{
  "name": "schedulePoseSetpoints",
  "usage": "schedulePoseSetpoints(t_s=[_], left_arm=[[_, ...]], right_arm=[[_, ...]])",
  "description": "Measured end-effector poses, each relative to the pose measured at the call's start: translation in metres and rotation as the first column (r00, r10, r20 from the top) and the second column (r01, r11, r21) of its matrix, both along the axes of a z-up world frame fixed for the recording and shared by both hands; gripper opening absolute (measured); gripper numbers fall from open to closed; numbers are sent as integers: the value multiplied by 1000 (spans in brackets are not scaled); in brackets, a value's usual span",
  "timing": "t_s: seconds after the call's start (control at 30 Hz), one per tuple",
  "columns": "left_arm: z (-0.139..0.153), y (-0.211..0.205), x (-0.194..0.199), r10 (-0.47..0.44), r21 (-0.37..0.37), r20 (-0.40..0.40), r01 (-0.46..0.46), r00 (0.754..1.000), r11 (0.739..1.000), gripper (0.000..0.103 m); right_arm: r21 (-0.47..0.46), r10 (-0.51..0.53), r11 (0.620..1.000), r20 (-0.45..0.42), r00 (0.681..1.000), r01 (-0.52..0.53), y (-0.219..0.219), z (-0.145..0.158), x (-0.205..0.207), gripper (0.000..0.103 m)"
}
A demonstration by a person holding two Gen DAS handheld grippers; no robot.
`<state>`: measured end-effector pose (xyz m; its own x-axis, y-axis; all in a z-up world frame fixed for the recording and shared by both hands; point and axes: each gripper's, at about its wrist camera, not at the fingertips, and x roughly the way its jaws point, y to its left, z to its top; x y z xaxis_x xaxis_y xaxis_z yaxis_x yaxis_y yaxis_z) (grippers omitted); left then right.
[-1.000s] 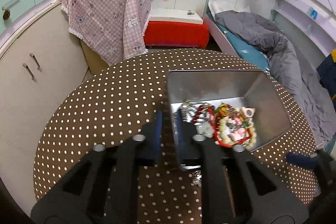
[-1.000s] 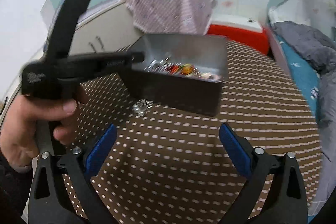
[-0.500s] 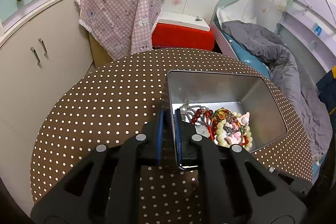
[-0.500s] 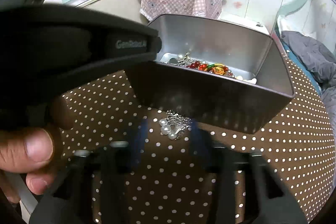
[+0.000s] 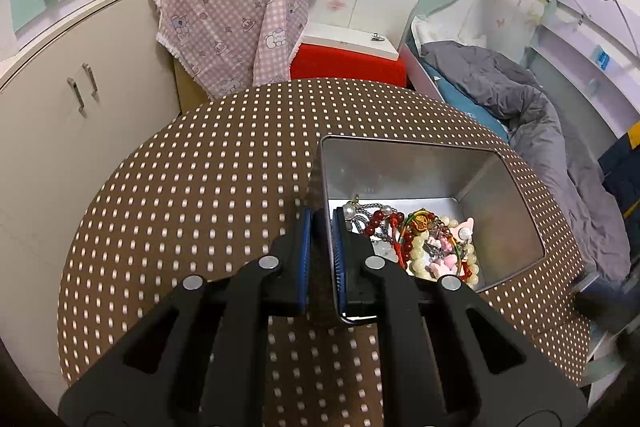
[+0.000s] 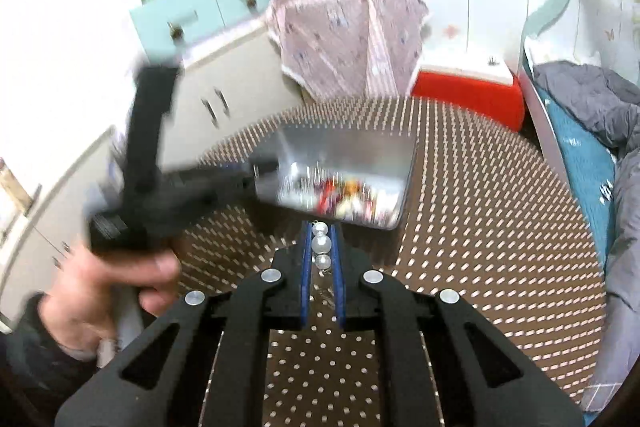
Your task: Organize jewelry
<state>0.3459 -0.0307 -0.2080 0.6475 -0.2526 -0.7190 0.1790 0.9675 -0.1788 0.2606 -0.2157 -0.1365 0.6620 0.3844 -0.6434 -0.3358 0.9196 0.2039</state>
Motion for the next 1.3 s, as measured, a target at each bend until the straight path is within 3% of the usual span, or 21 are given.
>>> schedulePoseSetpoints(t_s=[0.17, 0.3, 0.47, 0.6, 0.63, 0.67, 0.7, 0.73, 0.8, 1.13, 1.3], left_arm=[[1, -3, -18, 7, 2, -11, -7, 1000, 1000, 11], [1, -6, -29, 17, -1, -18, -17, 1000, 1000, 11], [2, -8, -40, 10, -6, -24, -10, 1000, 1000, 11], [1, -7, -45, 12, -10, -30, -13, 999, 1000, 12], [1, -6, -45, 11, -17, -36, -11, 999, 1000, 14], [2, -4, -46, 16, -17, -38, -17, 999, 1000, 19], [4, -2, -47, 25, -10, -32, -26, 999, 1000, 46], [9, 3, -50, 48, -13, -5, -48, 999, 999, 81], [17, 11, -57, 87, -22, 49, -86, 995, 996, 89], [57, 25, -83, 111, 22, 148, -116, 983, 993, 94], [88, 23, -100, 96, 60, 227, -113, 969, 992, 96]], right_arm=[[25, 19, 999, 107, 994, -22, -13, 54, -2, 7], [23, 19, 999, 160, 987, -23, -10, 74, -4, 8], [9, 22, 1000, 131, 991, -24, -5, 61, 8, 8], [-43, -15, 999, 31, 999, 16, -1, 23, 25, 8], [-55, -35, 998, 14, 999, 35, -2, 14, 27, 17], [-67, -67, 996, -7, 998, 66, -4, 4, 30, 43], [-60, -113, 992, -26, 993, 111, -11, -6, 33, 62], [-41, -139, 990, -22, 990, 138, -16, -9, 33, 89], [-4, -177, 984, -21, 984, 177, -26, -13, 29, 92], [-3, -253, 967, 9, 967, 253, -27, 1, 2, 95], [-19, -273, 961, 72, 959, 275, -14, 20, -22, 95]])
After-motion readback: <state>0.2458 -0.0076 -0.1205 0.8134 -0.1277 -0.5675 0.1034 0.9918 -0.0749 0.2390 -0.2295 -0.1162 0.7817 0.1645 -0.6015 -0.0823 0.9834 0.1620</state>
